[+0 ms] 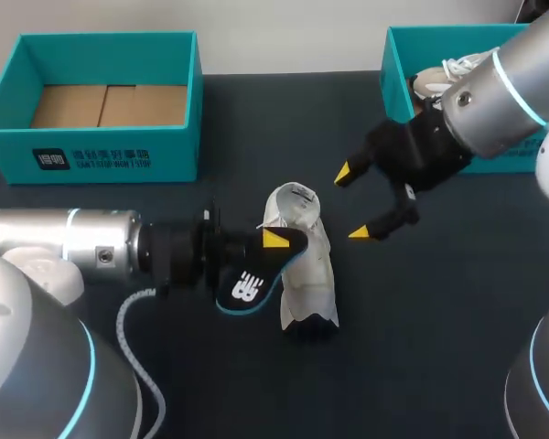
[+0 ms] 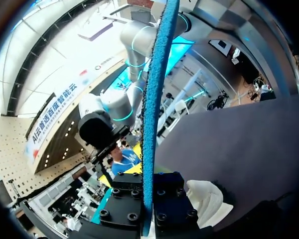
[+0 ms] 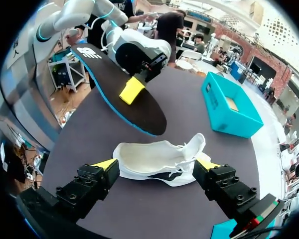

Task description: Take the shoe out of the shoebox, open the shoe tongue, remove and reinsert the insole, then place the shoe into the shoebox

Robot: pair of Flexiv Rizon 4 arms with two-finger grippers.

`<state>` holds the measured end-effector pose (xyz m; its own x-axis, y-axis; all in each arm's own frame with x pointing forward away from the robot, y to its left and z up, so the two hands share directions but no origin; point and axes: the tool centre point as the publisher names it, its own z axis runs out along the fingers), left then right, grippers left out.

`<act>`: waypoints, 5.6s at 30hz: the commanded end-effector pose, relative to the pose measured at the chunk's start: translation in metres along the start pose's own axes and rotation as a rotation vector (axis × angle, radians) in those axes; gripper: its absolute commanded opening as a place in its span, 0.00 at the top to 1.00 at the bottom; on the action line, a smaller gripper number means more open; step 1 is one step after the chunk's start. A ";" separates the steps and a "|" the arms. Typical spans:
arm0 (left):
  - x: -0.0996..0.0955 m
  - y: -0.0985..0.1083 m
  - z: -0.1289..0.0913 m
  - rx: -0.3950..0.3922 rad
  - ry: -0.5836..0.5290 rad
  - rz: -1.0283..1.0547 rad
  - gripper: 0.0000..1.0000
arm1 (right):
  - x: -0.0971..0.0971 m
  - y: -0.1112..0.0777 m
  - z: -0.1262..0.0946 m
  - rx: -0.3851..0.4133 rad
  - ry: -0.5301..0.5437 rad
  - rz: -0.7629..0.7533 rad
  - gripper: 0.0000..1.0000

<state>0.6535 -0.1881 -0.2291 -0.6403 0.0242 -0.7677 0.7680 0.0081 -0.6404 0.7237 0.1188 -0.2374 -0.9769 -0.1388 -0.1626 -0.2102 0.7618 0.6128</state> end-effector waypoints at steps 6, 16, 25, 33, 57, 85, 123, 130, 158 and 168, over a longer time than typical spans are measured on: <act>0.010 -0.006 0.005 -0.055 0.003 -0.006 1.00 | 0.006 -0.009 0.010 -0.005 -0.019 0.017 0.00; 0.010 -0.006 0.005 -0.055 0.003 -0.006 1.00 | 0.008 -0.014 0.020 -0.057 -0.096 0.012 0.00; 0.010 -0.006 0.005 -0.055 0.003 -0.006 1.00 | 0.013 -0.033 0.041 0.084 -0.162 0.075 0.00; 0.010 -0.006 0.005 -0.055 0.003 -0.006 1.00 | 0.012 -0.046 0.058 0.102 -0.144 0.080 0.00; 0.016 -0.007 0.012 -0.044 -0.010 -0.034 1.00 | 0.005 -0.044 0.081 0.143 -0.168 0.064 0.00; 0.032 -0.002 0.032 -0.061 -0.004 -0.036 1.00 | 0.023 -0.065 0.064 0.192 -0.141 0.072 0.00; 0.054 0.071 0.054 -0.140 -0.030 -0.133 1.00 | 0.023 -0.065 0.063 0.200 -0.140 0.072 0.00; 0.059 0.091 0.047 -0.168 -0.035 -0.134 1.00 | 0.023 -0.065 0.063 0.200 -0.140 0.072 0.00; 0.050 0.096 0.055 -0.102 -0.146 -0.188 1.00 | 0.023 -0.065 0.063 0.200 -0.140 0.072 0.00; 0.042 0.080 0.053 -0.057 -0.191 -0.205 1.00 | 0.023 -0.065 0.063 0.200 -0.140 0.072 0.00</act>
<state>0.6912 -0.2428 -0.3140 -0.7681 -0.1632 -0.6192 0.6198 0.0537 -0.7830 0.7192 0.1057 -0.3298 -0.9716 -0.0016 -0.2365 -0.1146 0.8779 0.4649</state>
